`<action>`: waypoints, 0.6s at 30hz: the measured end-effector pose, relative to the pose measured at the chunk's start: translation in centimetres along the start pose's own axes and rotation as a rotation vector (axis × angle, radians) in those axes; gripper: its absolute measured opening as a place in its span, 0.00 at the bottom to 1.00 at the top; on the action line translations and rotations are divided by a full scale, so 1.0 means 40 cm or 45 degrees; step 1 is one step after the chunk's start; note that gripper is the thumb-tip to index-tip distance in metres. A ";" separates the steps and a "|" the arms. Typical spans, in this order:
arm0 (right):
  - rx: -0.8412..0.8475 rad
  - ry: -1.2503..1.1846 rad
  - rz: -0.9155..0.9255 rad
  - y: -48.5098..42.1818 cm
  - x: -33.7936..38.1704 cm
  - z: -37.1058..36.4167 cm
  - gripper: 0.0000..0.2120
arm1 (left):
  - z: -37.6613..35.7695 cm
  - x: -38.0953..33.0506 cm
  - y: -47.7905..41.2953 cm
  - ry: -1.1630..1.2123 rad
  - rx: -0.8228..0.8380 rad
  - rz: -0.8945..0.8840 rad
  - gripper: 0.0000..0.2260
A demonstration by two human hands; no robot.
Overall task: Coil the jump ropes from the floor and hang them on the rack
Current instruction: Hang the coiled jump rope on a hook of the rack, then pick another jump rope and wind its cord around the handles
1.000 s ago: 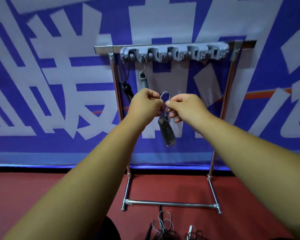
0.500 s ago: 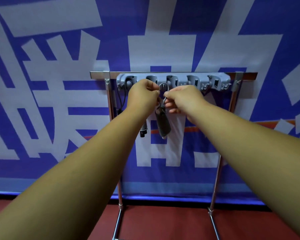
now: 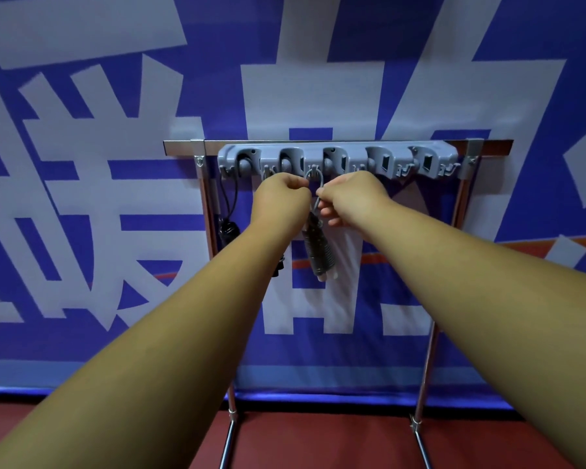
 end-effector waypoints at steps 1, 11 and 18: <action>0.004 -0.001 -0.017 0.001 -0.007 0.000 0.09 | 0.003 -0.004 0.006 -0.011 -0.003 -0.007 0.14; 0.060 0.010 -0.050 0.070 -0.124 -0.015 0.10 | -0.006 0.085 0.161 0.167 0.084 0.196 0.13; 0.063 0.102 -0.166 0.070 -0.474 -0.100 0.09 | -0.107 0.387 0.400 0.057 0.303 0.448 0.11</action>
Point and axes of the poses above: each hand's wrist, its own y-axis away from the middle knuckle, its own z-axis out of the back of the hand, x = y × z, the point moved 10 cm from there along -y, towards the middle knuckle, and after that the axes turned 10 degrees about -z, right-handed, at the moved point
